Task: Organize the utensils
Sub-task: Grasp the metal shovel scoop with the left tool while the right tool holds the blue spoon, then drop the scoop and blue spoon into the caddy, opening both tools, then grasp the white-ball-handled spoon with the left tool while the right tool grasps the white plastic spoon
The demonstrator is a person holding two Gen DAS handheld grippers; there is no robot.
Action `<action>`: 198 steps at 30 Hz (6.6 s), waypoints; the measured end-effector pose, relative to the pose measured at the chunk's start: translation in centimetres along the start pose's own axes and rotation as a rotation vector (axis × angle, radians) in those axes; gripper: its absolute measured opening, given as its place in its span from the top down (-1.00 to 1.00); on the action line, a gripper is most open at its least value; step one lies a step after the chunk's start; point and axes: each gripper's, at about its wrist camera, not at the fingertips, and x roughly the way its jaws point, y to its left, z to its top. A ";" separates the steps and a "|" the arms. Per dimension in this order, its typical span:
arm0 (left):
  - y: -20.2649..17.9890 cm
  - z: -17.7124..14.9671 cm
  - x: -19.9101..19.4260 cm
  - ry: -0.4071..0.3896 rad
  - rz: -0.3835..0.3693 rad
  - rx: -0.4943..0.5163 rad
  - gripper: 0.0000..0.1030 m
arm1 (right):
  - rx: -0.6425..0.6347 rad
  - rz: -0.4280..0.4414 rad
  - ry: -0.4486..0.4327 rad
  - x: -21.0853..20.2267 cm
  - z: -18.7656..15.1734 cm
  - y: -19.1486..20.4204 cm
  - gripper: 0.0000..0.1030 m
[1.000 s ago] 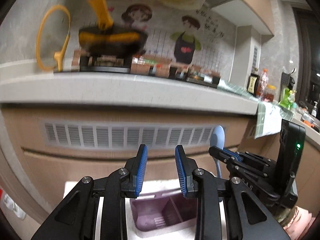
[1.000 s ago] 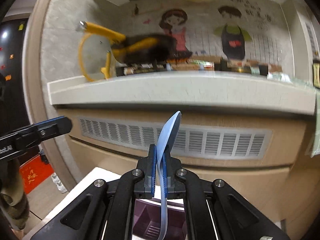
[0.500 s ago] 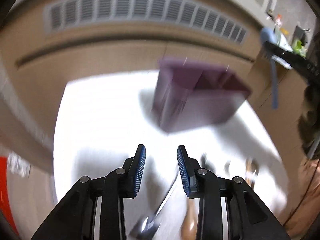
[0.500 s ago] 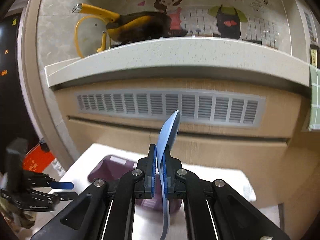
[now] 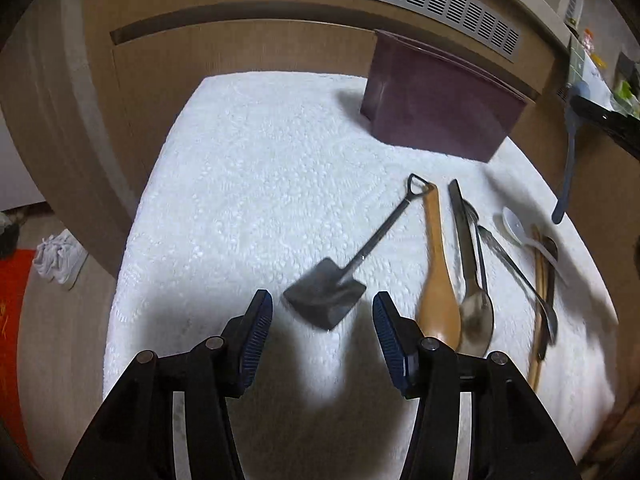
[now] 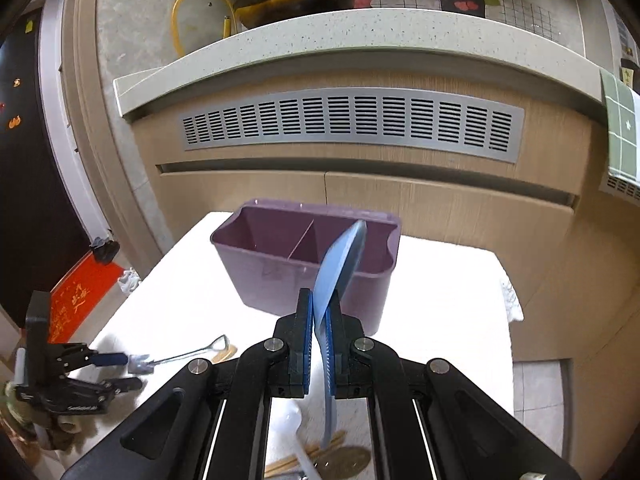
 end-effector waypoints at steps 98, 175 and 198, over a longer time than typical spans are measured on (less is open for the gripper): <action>-11.4 10.8 -11.3 -0.382 -0.228 0.118 0.35 | 0.059 0.082 -0.058 -5.5 -0.5 -0.4 0.91; -2.8 -0.4 -3.0 -0.036 -0.052 -0.084 -0.55 | -0.106 -0.103 0.353 4.8 -7.2 3.7 0.25; -11.0 -2.8 -2.8 -0.055 -0.112 0.172 0.27 | 0.020 -0.047 0.302 -1.7 -8.3 -0.1 0.86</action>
